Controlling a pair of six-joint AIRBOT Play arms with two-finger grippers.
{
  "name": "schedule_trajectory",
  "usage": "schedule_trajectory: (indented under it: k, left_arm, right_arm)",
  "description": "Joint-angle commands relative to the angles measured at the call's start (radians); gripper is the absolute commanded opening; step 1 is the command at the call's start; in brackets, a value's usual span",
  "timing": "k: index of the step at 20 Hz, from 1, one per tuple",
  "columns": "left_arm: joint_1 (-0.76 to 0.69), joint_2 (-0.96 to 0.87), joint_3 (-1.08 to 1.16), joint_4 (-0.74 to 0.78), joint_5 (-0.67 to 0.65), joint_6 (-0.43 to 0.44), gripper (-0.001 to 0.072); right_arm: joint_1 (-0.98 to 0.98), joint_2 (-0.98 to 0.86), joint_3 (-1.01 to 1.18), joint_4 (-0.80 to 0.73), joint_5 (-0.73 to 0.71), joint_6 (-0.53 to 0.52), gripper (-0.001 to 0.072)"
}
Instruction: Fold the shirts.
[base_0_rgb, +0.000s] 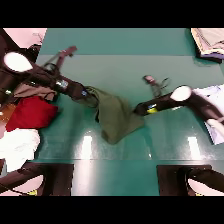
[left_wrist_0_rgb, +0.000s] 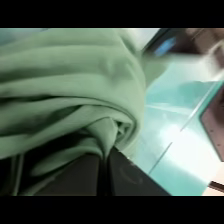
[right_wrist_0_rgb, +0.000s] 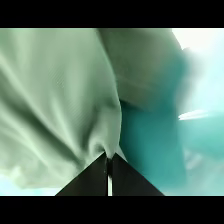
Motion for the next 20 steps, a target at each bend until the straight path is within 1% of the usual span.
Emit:
schedule_trajectory:
  k: [1, 5, 8, 11, 14, 17, 18, 20]
  left_arm:
    - [0.081, 0.053, 0.106, 0.085, -0.108, -0.013, 0.0030]
    - [0.090, 0.093, 0.211, 0.098, -0.142, 0.013, 0.0030]
    - [0.090, 0.107, 0.308, 0.101, -0.145, 0.013, 0.0030]
    - [0.090, 0.114, 0.436, 0.119, -0.155, 0.013, 0.0030]
    - [0.090, 0.114, 0.611, 0.139, -0.178, 0.012, 0.0030]
    - [0.090, 0.114, 0.781, 0.229, -0.180, 0.009, 0.0030]
    - [0.090, 0.116, 0.824, 0.243, -0.176, 0.003, 0.0030]
    - [0.090, 0.156, 0.836, 0.240, -0.135, -0.014, 0.0030]
  right_arm:
    - [-0.219, 0.187, 0.095, -0.297, 0.143, 0.119, 0.0013]
    - [-0.447, 0.317, 0.284, -0.318, 0.148, 0.116, 0.0012]
    - [-0.529, 0.371, 0.414, -0.318, 0.158, 0.094, 0.0013]
    - [-0.541, 0.402, 0.533, -0.319, 0.163, 0.076, 0.0013]
    - [-0.541, 0.421, 0.655, -0.324, 0.182, 0.063, 0.0013]
    - [-0.541, 0.428, 0.753, -0.378, 0.192, 0.055, 0.0013]
    - [-0.541, 0.428, 0.785, -0.386, 0.203, 0.055, 0.0013]
    - [-0.541, 0.428, 0.842, -0.391, 0.226, 0.055, 0.0013]
